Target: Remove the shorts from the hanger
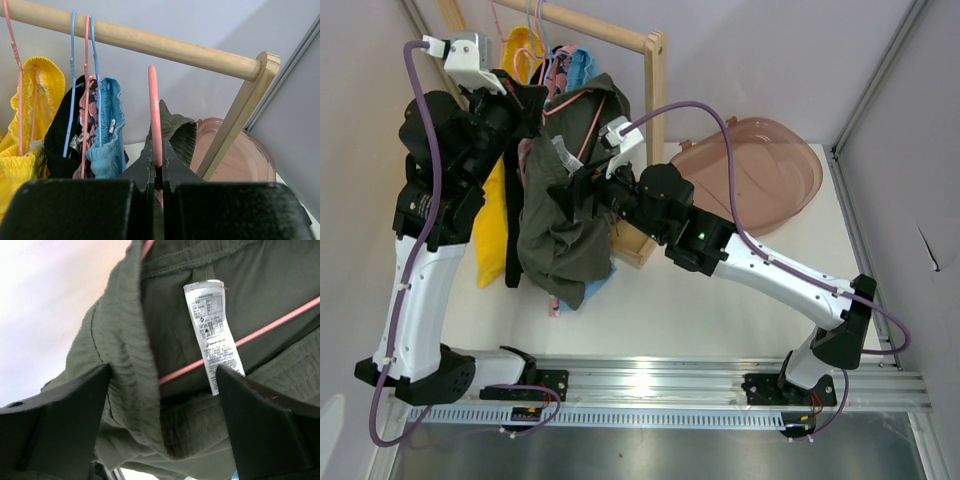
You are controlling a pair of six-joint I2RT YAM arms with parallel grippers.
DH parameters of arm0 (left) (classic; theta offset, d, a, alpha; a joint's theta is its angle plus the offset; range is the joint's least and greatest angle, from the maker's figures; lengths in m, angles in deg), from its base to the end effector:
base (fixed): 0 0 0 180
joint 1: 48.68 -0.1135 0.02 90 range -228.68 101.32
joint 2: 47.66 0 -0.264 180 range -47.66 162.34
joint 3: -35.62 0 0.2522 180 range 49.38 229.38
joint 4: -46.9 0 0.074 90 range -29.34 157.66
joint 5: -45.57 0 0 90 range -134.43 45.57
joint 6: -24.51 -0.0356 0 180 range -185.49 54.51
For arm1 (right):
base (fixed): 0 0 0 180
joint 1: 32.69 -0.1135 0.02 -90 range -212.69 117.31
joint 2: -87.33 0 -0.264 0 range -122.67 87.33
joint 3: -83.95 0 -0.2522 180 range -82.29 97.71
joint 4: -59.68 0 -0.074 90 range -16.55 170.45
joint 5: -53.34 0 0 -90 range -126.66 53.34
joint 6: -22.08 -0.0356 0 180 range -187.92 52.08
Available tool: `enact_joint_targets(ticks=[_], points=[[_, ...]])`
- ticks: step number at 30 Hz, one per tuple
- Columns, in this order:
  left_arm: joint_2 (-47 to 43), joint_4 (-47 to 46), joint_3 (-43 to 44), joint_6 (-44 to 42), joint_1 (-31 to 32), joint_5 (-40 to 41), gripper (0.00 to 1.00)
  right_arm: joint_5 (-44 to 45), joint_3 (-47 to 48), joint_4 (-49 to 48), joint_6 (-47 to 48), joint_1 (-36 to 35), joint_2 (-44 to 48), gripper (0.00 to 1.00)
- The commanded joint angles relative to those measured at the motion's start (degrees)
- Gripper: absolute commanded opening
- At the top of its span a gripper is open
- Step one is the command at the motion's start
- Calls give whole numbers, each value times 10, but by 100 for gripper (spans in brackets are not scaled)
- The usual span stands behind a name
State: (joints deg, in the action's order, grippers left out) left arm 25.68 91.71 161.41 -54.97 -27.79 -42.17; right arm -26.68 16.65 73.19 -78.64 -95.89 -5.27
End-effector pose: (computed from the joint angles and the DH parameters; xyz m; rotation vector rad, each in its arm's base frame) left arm 0.1935 -0.0724 0.5809 0.0985 1.4477 -0.4213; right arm 0.1756 0.3339 0.4764 -0.5379 1.4277 0.9185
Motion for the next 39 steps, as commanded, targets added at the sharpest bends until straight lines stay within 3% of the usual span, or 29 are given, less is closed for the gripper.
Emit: enact_joint_targets(ticks=[1,4,8,10,11,18,22,23,30,39], points=[[-12,-40,-4,19,4,-16,0,-7,1,-42,-14,-1,6,79],[-11,-45,-9,26,4,-17,0,-33,1,-48,-27,-2,2,61],[-7,-54,-14,36,4,-18,0,-58,0,-58,-43,-3,0,28],[-4,-58,-15,42,4,-18,0,-63,-5,-69,-49,-3,-1,24],[-3,-59,-16,43,4,-18,0,-64,-6,-70,-54,-4,0,17],[6,-72,-27,51,4,-36,0,-80,-9,-91,-79,-7,-1,5],[8,-75,-28,52,4,-39,0,-93,3,-91,-89,-12,-7,8],[10,-77,-27,52,4,-40,0,-93,5,-91,-90,-13,-11,0],[27,-70,-6,51,4,-52,0,-94,33,-85,-100,-39,-46,0],[87,-48,39,39,4,-76,0,-120,227,-15,-64,-140,-180,0]])
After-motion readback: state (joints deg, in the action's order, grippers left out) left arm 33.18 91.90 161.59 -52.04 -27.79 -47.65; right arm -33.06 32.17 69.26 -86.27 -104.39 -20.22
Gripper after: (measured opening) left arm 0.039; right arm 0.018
